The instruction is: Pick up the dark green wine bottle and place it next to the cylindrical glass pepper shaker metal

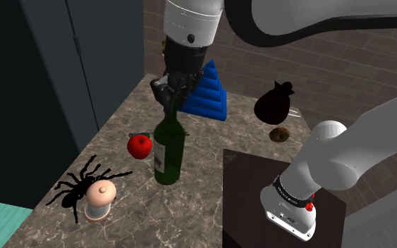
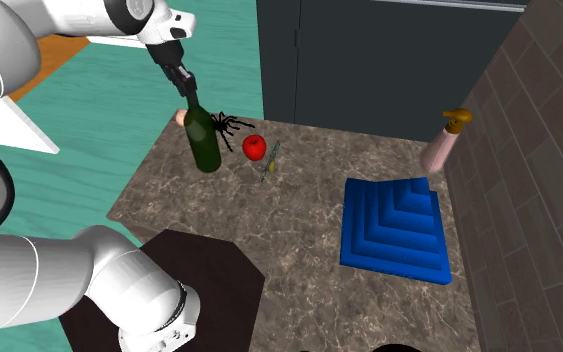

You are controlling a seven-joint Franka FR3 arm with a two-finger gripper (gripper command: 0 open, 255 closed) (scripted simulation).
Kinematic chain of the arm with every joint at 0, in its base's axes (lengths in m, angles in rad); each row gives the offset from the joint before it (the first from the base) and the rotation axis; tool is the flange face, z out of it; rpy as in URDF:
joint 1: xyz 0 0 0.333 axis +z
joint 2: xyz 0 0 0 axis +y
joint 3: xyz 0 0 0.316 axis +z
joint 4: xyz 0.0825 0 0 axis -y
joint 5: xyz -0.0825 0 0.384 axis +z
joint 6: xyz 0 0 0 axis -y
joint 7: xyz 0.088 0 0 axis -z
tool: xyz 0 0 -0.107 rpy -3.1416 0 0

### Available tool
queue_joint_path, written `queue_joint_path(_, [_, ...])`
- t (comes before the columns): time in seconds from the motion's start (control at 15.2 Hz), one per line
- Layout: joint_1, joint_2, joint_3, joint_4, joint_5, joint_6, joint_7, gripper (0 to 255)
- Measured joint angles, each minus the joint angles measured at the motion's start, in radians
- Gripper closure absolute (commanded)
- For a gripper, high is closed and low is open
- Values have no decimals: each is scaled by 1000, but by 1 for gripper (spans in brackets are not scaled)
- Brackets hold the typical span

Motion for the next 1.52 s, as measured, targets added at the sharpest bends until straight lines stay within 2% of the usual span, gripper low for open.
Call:
queue_joint_path(1.06, [4, 31, 30, -189, 0, 217, 20, 255])
queue_joint_path(1.52, [4, 33, 31, -200, -1, 231, 20, 255])
